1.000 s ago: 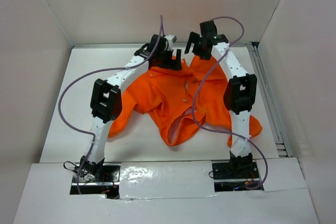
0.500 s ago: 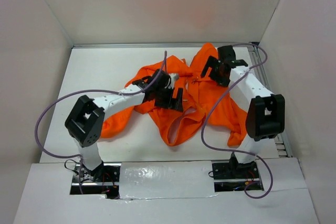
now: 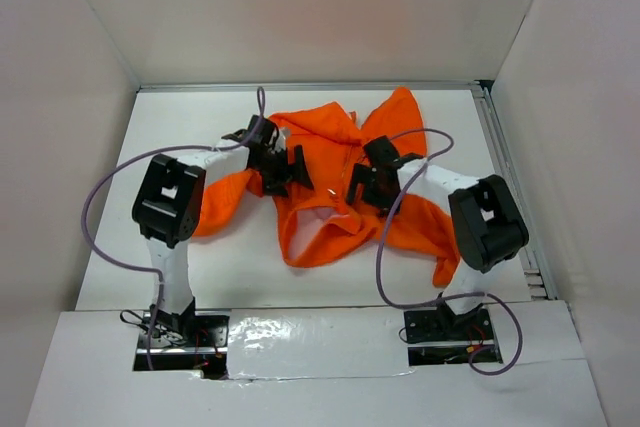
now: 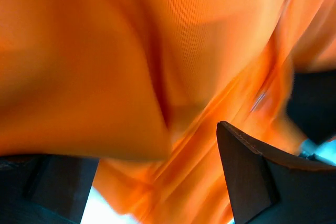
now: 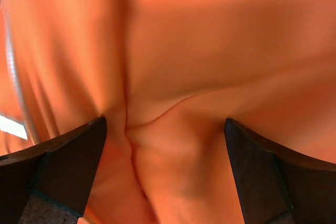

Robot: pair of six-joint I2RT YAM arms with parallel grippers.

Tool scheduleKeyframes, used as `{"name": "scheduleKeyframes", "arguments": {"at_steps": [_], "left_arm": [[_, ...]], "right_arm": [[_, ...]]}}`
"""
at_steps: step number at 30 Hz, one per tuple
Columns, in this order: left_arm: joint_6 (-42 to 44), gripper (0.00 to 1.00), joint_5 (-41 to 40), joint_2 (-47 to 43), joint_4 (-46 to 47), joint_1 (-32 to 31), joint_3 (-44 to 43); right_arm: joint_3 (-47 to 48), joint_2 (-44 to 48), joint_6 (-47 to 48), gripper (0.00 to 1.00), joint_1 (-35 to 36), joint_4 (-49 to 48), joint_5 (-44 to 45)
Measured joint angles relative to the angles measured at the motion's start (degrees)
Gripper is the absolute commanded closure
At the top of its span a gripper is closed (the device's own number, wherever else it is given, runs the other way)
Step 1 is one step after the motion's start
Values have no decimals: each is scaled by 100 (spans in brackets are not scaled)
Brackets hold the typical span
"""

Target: Zip up the jacket

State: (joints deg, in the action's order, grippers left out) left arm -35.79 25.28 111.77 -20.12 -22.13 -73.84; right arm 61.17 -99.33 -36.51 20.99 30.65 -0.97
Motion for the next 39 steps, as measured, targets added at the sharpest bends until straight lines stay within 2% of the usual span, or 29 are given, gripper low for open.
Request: {"name": "scheduleKeyframes", "arguments": {"at_steps": [4, 8, 11, 13, 15, 18, 20, 26, 28, 30, 33, 35, 39], "left_arm": [[170, 1, 278, 804, -83, 533, -1165], [509, 1, 514, 1762, -271, 780, -2675], [758, 1, 568, 2730, -708, 636, -4461], [931, 1, 514, 3147, -955, 424, -5351], [1110, 1, 407, 3136, -984, 142, -5488], [1231, 1, 337, 2605, -732, -179, -4809], [1217, 1, 417, 2201, -769, -225, -4428], [1139, 1, 461, 1058, -885, 623, -4030], [1113, 1, 269, 385, -817, 916, -3438], [1001, 1, 24, -437, -706, 953, -2535], [682, 1, -190, -1781, -382, 428, -765], [457, 1, -90, -2634, -280, -297, 570], [85, 1, 122, -3204, -256, -1423, 2092]], "right_arm": [[-328, 199, -188, 0, 977, -452, -282], [-232, 55, -302, 1, 2098, -793, -472], [468, -542, -219, 1, 2896, -984, -942], [1023, -935, -98, 1, 3314, -1143, -1215], [1366, -1067, 20, 1, 3637, -1250, -1421], [1340, -717, 98, 0, 3871, -1370, -1639], [1060, -188, 107, 0, 3687, -1410, -1676], [422, 1602, 140, 0, 2166, -1169, -1078], [391, 1895, 142, 0, 1740, -1008, -721], [400, 1967, 149, 0, 1357, -850, -461], [577, 1628, 212, 0, 800, -472, -92], [907, 1040, 323, 0, 459, -219, 136], [2000, -240, 614, 2, 177, 109, 275]]}}
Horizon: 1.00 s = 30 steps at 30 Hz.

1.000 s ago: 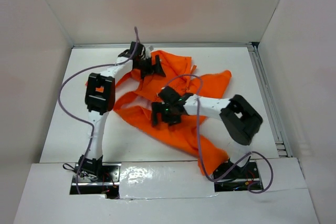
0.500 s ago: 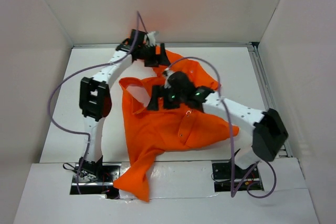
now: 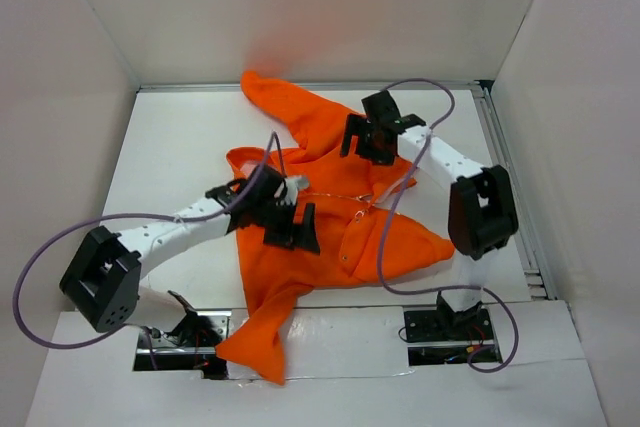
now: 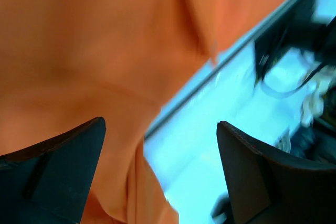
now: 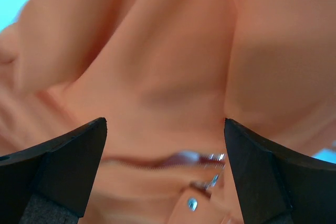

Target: Zip up the jacket

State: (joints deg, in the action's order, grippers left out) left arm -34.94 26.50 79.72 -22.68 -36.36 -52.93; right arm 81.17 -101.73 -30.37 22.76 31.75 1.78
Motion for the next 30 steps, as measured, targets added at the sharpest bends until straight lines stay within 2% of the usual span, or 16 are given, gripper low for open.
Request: {"name": "scheduleKeyframes", "arguments": {"at_steps": [2, 5, 8, 11, 14, 17, 19, 22, 23, 24, 26, 30], "left_arm": [[-160, 1, 109, 4, -15, -256, 450], [-404, 1, 118, 243, -153, -184, 787], [-455, 1, 2, 986, -177, 199, 555], [-555, 1, 184, 1921, -522, 686, -284], [-546, 1, 273, 2994, -944, 1165, -1681], [-522, 1, 339, 4478, -1613, 1587, -3965], [-391, 1, 295, 5541, -2065, 1797, -5862], [-57, 1, 4, 6743, -2096, 2059, -8177], [55, 1, -35, 6937, -1904, 2149, -8522], [151, 1, -24, 6959, -1740, 2243, -8537], [238, 1, 76, 6627, -1279, 2400, -7903], [474, 1, 4, 5665, -1200, 2588, -6811]], "right_arm": [[256, -442, 92, 2, -96, 13, 11], [238, -719, 151, 2, -225, 120, -9], [-105, -671, 153, 4, -339, 87, -39], [-708, -461, 136, 6, -463, -24, -127], [-1412, -155, 103, 7, -643, -68, -289], [-1980, 275, 13, 9, -745, -214, -426], [-2306, 584, -63, 9, -761, -243, -490], [-2743, 925, -179, 10, -669, -304, -625], [-2863, 1027, -212, 10, -588, -310, -656], [-2929, 1110, -238, 10, -494, -297, -669], [-2962, 1268, -304, 10, -302, -203, -603], [-2894, 1674, -319, 9, -131, 59, -243]]}}
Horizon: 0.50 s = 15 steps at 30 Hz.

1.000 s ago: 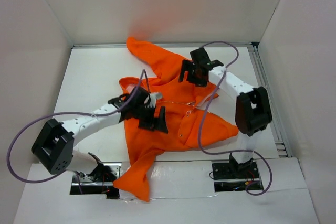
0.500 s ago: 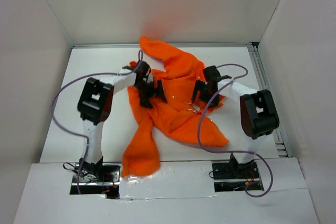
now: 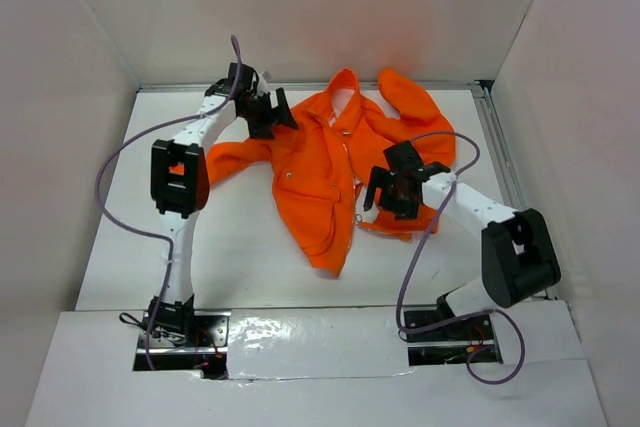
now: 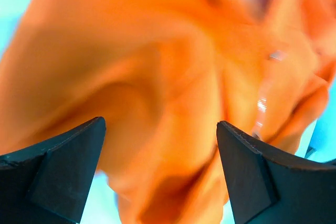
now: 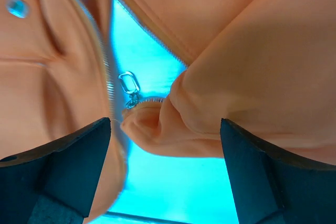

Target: Zip up the jacket

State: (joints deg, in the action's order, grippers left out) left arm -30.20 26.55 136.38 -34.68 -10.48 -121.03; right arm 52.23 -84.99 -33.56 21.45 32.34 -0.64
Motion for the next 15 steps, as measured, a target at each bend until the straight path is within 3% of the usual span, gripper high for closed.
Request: {"name": "scheduleKeyframes", "arguments": {"at_steps": [5, 10, 15], "left_arm": [[197, 1, -627, -1495, -199, -409, 745], [142, 1, -970, -3915, 116, -1268, 3285], [-170, 1, -669, -5455, 546, -1923, 5342]], "right_arm": [[293, 625, 24, 7, 22, 205, 444], [282, 1296, -4, 7, 184, 278, 590], [170, 1370, -59, 9, 439, 282, 568]]}}
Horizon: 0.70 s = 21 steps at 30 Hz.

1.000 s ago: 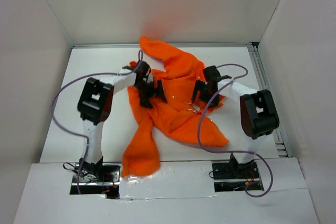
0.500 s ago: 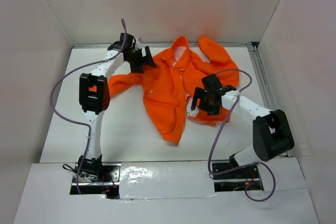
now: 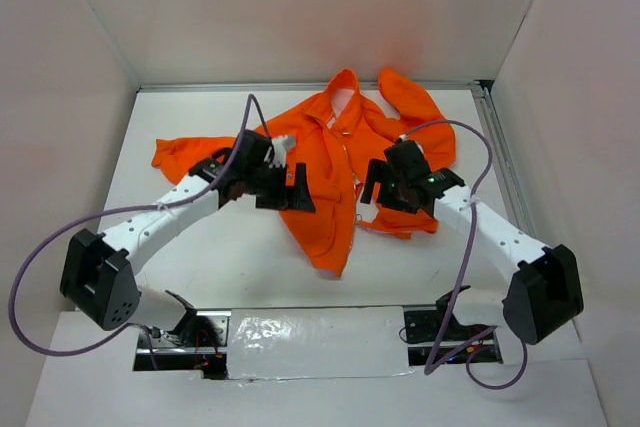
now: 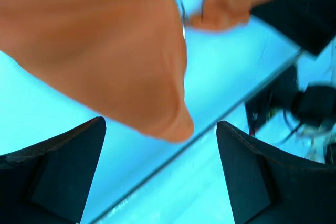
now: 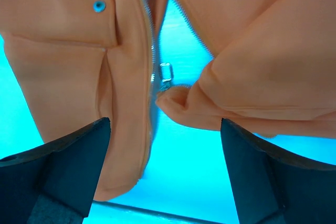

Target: Zip up the jacket

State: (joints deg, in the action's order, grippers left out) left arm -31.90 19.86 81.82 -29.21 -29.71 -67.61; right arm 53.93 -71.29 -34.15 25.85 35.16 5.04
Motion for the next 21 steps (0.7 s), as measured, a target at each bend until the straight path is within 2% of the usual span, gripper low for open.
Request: {"name": "scheduleKeyframes", "arguments": {"at_steps": [3, 7, 11, 13, 14, 17, 21], "left_arm": [[-186, 1, 74, -153, 68, -422, 509], [-369, 1, 33, -44, 140, -929, 605], [-481, 1, -11, 138, 273, -1054, 603], [-527, 1, -76, 286, 269, -1012, 603], [-566, 1, -105, 350, 260, -981, 603], [-588, 1, -136, 404, 275, -861, 623], [-586, 1, -146, 413, 317, -656, 625]], "right_arm": [[13, -293, -50, 9, 243, -50, 13], [42, -940, -39, 13, 365, -221, -72], [42, -1545, -28, 18, 363, -404, -284], [-212, -1558, -59, 26, 365, -660, -459], [-422, -1484, -92, 40, 374, -765, -575], [-1266, -1132, -240, 59, 396, -1023, -789], [-1915, -538, -586, 61, 417, -1209, -811]]}}
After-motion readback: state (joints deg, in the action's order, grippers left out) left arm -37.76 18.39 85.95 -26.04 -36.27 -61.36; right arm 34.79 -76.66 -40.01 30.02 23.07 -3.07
